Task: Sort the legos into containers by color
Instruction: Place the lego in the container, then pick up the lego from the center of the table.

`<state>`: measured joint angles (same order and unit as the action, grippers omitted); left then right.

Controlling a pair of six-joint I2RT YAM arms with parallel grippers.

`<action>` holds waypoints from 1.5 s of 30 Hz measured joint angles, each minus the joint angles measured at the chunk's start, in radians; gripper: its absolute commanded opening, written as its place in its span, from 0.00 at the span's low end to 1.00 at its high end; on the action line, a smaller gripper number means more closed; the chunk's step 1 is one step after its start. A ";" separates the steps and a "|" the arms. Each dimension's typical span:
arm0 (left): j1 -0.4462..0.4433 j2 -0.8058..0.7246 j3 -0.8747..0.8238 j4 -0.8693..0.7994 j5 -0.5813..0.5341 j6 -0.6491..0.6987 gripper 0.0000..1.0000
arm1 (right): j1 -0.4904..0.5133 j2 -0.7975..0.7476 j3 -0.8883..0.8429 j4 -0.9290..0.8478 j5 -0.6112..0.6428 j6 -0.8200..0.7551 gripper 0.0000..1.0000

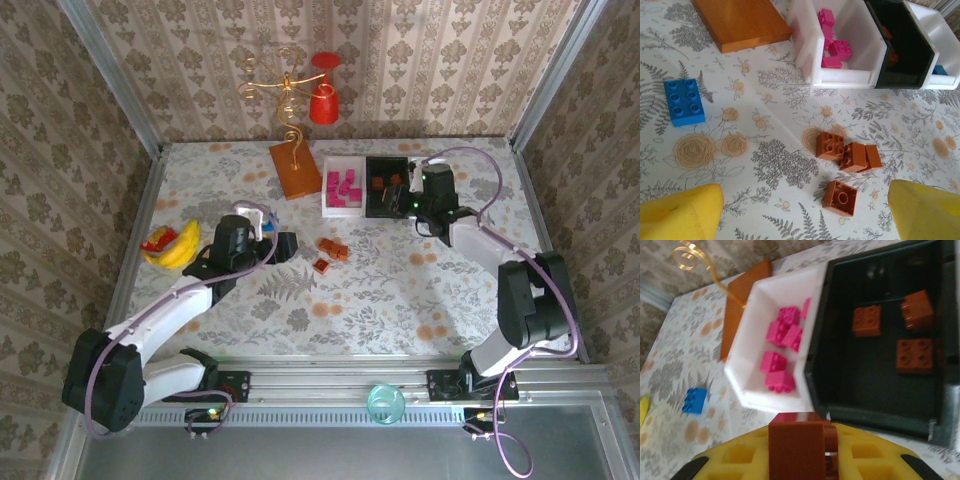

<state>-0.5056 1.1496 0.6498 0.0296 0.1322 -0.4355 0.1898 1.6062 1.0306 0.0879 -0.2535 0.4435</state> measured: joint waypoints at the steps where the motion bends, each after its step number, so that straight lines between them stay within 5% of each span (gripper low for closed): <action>1: -0.002 0.013 0.018 -0.006 0.003 0.007 0.87 | -0.012 0.021 0.026 -0.009 -0.003 0.005 0.25; 12: -0.059 0.237 0.244 -0.045 0.034 0.074 0.85 | -0.047 0.197 0.233 -0.082 -0.011 0.006 0.25; 21: -0.078 0.262 0.171 0.119 0.043 0.100 0.85 | -0.048 0.286 0.299 -0.136 0.015 -0.003 0.25; 31: -0.101 0.259 0.113 0.174 0.023 0.139 0.86 | -0.056 0.369 0.388 -0.163 0.001 -0.036 0.59; 39: -0.073 0.229 0.089 0.183 -0.030 0.144 0.87 | -0.019 0.174 0.184 -0.086 -0.046 -0.022 0.68; 45: 0.010 0.210 0.031 0.203 -0.032 0.110 0.86 | 0.185 -0.004 -0.010 -0.050 -0.014 -0.068 0.74</action>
<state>-0.4961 1.3598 0.6811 0.2321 0.1005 -0.3252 0.3752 1.6020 1.0210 0.0380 -0.2676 0.3752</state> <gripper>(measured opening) 0.865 0.720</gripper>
